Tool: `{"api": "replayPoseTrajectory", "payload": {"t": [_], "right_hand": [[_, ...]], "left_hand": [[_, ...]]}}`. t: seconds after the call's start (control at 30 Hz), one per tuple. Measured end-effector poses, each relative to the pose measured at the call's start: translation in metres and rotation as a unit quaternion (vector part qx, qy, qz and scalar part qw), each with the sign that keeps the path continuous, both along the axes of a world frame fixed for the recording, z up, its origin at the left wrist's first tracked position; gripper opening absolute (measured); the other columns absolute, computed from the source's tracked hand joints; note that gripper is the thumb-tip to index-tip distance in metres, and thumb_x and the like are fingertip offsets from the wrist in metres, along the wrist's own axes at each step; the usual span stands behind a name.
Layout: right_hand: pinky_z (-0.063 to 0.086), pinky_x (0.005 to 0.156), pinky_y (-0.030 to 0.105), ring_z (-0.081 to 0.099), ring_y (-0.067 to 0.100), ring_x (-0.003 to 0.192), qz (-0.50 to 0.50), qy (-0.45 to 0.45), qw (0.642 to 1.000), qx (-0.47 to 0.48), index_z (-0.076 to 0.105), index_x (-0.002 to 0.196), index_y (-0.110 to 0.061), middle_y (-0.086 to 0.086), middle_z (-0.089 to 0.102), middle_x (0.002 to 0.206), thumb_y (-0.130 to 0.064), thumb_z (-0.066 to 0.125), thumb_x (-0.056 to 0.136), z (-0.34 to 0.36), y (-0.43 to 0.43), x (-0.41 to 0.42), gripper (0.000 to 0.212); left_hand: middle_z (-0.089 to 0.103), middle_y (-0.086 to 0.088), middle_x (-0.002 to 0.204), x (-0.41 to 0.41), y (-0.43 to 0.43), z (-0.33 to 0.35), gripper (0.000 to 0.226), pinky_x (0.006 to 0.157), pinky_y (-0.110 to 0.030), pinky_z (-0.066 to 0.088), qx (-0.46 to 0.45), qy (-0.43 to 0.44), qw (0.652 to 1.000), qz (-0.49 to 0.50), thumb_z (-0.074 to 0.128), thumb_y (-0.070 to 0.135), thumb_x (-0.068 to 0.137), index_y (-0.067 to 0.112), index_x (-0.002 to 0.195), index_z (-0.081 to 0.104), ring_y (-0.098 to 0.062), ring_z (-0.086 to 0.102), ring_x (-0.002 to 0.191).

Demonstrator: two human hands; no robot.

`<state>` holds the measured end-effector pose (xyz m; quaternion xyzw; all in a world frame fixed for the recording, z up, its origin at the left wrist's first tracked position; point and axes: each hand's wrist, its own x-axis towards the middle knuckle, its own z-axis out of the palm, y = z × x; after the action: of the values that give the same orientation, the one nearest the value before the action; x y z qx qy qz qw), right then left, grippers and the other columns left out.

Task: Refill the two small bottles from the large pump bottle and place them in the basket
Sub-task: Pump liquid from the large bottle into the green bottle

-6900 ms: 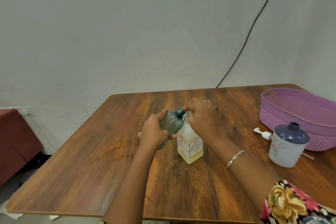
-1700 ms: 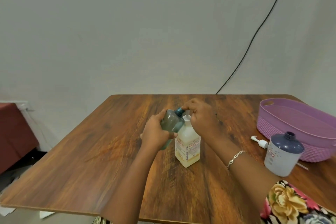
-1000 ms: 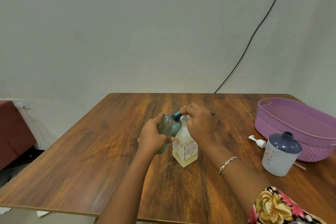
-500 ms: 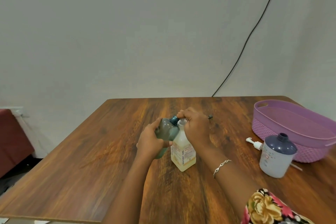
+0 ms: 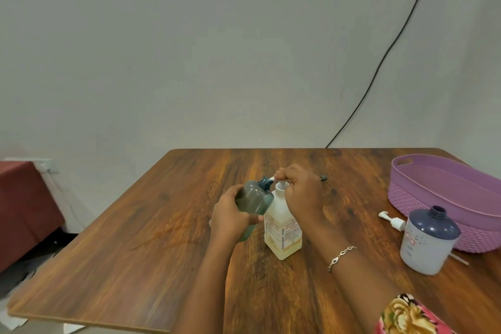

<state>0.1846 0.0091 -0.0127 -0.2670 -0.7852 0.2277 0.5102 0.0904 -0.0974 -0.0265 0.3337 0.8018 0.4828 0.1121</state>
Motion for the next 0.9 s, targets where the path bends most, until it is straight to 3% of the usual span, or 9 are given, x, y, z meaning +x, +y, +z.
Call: {"api": "replayPoseTrajectory", "payload": {"t": [0.2, 0.27, 0.4, 0.5, 0.67, 0.7, 0.8, 0.9], "right_hand": [[0.045, 0.067, 0.012, 0.061, 0.012, 0.078, 0.026, 0.012, 1.0, -0.003, 0.073, 0.087, -0.004, 0.006, 0.07, 0.086, 0.01, 0.054, 0.08, 0.012, 0.002, 0.003, 0.024], [0.046, 0.067, 0.016, 0.062, 0.015, 0.079, 0.02, 0.012, 1.0, 0.001, 0.073, 0.085, -0.003, 0.007, 0.07, 0.086, 0.011, 0.053, 0.079, 0.01, 0.002, 0.002, 0.025], [0.053, 0.065, 0.038, 0.062, 0.028, 0.082, -0.003, -0.008, 1.0, 0.03, 0.073, 0.084, -0.005, 0.007, 0.069, 0.085, 0.01, 0.055, 0.078, -0.003, -0.002, 0.002, 0.025], [0.052, 0.067, 0.038, 0.062, 0.027, 0.083, 0.008, -0.011, 1.0, 0.022, 0.073, 0.086, -0.005, 0.007, 0.069, 0.087, 0.011, 0.055, 0.078, 0.0, -0.003, 0.003, 0.024], [0.04, 0.062, 0.007, 0.059, 0.012, 0.076, 0.02, -0.017, 1.0, 0.011, 0.073, 0.089, -0.006, 0.003, 0.069, 0.087, 0.005, 0.056, 0.083, 0.012, 0.002, 0.008, 0.021], [0.04, 0.061, 0.008, 0.06, 0.013, 0.076, 0.015, -0.017, 1.0, 0.015, 0.073, 0.088, -0.006, 0.003, 0.069, 0.086, 0.006, 0.056, 0.082, 0.01, 0.0, 0.007, 0.021], [0.048, 0.063, 0.03, 0.061, 0.025, 0.08, -0.003, -0.029, 0.999, 0.04, 0.073, 0.085, -0.006, 0.004, 0.069, 0.086, 0.008, 0.056, 0.078, 0.002, -0.005, 0.002, 0.023], [0.05, 0.067, 0.036, 0.06, 0.028, 0.085, 0.0, -0.045, 0.998, 0.034, 0.072, 0.085, -0.006, 0.004, 0.068, 0.088, 0.009, 0.056, 0.078, -0.002, -0.004, 0.003, 0.023]], "left_hand": [[0.055, 0.005, 0.124, -0.002, -0.001, 0.009, 0.079, 0.097, -0.05, 0.041, 0.011, 0.012, 1.0, 0.0, 0.086, 0.015, 0.059, 0.024, 0.129, 0.049, -0.021, 0.051, 0.112], [0.055, 0.005, 0.124, -0.003, -0.002, 0.009, 0.079, 0.098, -0.051, 0.041, 0.007, 0.019, 1.0, -0.001, 0.085, 0.015, 0.059, 0.025, 0.129, 0.049, -0.021, 0.051, 0.112], [0.055, 0.006, 0.123, 0.0, -0.003, 0.006, 0.077, 0.098, -0.05, 0.04, -0.002, 0.008, 1.0, -0.004, 0.084, 0.014, 0.061, 0.026, 0.129, 0.049, -0.019, 0.05, 0.111], [0.053, 0.005, 0.125, 0.002, -0.004, 0.005, 0.077, 0.099, -0.05, 0.04, 0.0, -0.002, 1.0, -0.011, 0.083, 0.012, 0.062, 0.025, 0.13, 0.048, -0.019, 0.049, 0.112], [0.054, 0.006, 0.123, 0.0, -0.005, 0.008, 0.076, 0.099, -0.05, 0.04, 0.007, 0.002, 1.0, -0.01, 0.083, 0.012, 0.062, 0.025, 0.129, 0.049, -0.019, 0.05, 0.111], [0.054, 0.006, 0.123, -0.001, -0.005, 0.007, 0.077, 0.099, -0.05, 0.04, 0.007, 0.003, 1.0, -0.008, 0.083, 0.013, 0.062, 0.025, 0.129, 0.049, -0.019, 0.05, 0.111], [0.054, 0.006, 0.124, -0.001, -0.003, 0.002, 0.078, 0.099, -0.051, 0.039, 0.003, -0.005, 1.0, -0.006, 0.084, 0.013, 0.061, 0.025, 0.13, 0.048, -0.02, 0.049, 0.112], [0.053, 0.003, 0.125, 0.001, -0.003, 0.0, 0.08, 0.1, -0.049, 0.038, -0.004, -0.008, 1.0, -0.009, 0.084, 0.013, 0.061, 0.023, 0.131, 0.048, -0.02, 0.049, 0.113]]}}
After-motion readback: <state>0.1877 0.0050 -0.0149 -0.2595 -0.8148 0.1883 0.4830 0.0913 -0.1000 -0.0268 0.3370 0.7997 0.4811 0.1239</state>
